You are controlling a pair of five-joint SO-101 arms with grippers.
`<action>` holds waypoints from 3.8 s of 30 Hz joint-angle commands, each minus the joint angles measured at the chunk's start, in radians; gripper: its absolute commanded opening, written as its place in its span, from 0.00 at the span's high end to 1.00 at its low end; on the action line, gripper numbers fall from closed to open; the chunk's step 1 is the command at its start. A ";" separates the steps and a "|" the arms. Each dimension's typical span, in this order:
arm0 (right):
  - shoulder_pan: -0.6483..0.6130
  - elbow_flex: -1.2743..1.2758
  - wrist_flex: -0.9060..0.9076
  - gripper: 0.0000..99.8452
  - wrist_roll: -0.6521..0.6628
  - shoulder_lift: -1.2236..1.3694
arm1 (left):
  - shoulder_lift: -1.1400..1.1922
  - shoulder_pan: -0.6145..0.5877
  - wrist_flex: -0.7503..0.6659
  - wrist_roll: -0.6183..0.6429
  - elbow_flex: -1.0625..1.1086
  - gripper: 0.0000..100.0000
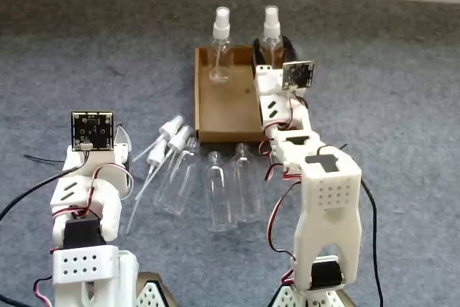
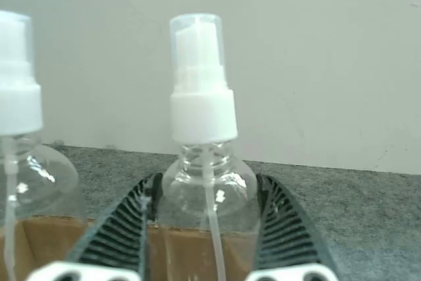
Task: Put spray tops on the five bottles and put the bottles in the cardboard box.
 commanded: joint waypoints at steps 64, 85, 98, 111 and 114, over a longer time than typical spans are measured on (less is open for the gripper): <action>-0.318 -0.039 2.095 0.80 -0.011 -1.293 | -0.008 0.010 -0.018 0.008 -0.005 0.88; -0.421 0.516 1.988 0.72 -0.052 -1.288 | -0.008 0.010 -0.017 0.008 -0.004 0.88; -0.427 0.696 1.842 0.66 -0.052 -1.276 | -0.008 0.012 -0.017 0.008 -0.004 0.88; -0.225 0.714 2.002 1.00 0.029 -1.259 | -0.008 0.012 -0.017 0.008 -0.004 0.88; -0.085 0.631 2.092 1.00 0.245 -1.311 | -0.008 0.012 -0.017 0.008 -0.004 0.88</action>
